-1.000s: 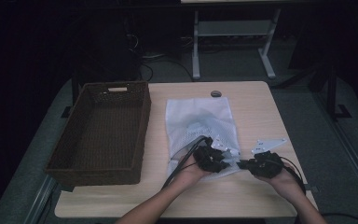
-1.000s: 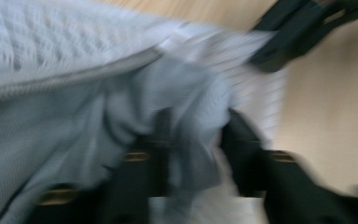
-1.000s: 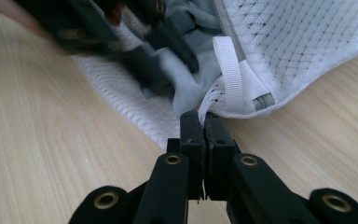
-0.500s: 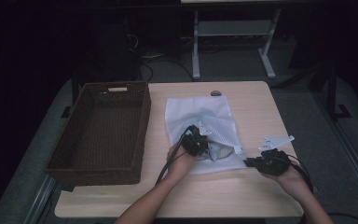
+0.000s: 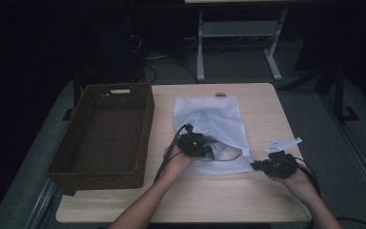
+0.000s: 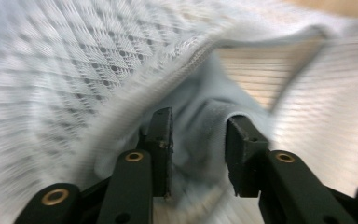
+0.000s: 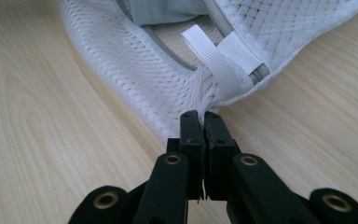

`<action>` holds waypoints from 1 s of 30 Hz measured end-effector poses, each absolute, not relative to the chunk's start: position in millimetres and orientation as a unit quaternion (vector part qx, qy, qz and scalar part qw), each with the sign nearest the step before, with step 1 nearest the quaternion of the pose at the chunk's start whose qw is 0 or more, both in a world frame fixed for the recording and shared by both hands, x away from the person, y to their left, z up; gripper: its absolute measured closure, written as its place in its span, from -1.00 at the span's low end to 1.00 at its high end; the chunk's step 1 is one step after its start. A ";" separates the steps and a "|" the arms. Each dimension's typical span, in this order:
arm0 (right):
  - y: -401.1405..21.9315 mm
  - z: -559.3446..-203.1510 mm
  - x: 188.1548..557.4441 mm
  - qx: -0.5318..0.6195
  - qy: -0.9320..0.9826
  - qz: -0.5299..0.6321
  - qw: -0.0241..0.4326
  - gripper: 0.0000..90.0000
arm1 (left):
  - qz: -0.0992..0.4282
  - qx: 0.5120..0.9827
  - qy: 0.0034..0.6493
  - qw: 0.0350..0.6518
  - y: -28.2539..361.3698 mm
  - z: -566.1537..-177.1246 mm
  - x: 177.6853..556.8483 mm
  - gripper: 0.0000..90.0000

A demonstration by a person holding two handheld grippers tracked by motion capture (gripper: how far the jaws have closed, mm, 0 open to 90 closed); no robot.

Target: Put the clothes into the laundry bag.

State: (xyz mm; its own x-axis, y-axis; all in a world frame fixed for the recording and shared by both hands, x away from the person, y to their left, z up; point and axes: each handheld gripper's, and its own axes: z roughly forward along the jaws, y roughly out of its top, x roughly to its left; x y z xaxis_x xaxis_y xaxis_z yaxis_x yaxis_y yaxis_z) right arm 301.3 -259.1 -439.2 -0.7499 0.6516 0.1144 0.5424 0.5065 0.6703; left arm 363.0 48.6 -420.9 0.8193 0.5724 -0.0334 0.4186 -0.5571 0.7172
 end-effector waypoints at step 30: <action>-252.5 -454.6 297.6 0.356 0.875 0.326 0.041 0.90 | 0.087 0.914 0.176 0.356 73.3 -422.6 326.6 0.94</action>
State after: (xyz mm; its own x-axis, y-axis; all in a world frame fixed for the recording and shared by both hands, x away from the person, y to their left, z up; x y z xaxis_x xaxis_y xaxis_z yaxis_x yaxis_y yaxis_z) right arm 297.6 -252.5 -454.6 -0.7428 0.6497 0.1615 0.5968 0.5333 0.5996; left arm 326.6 73.3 -422.6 0.9232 0.3827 0.0336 0.2591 -0.6848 0.6812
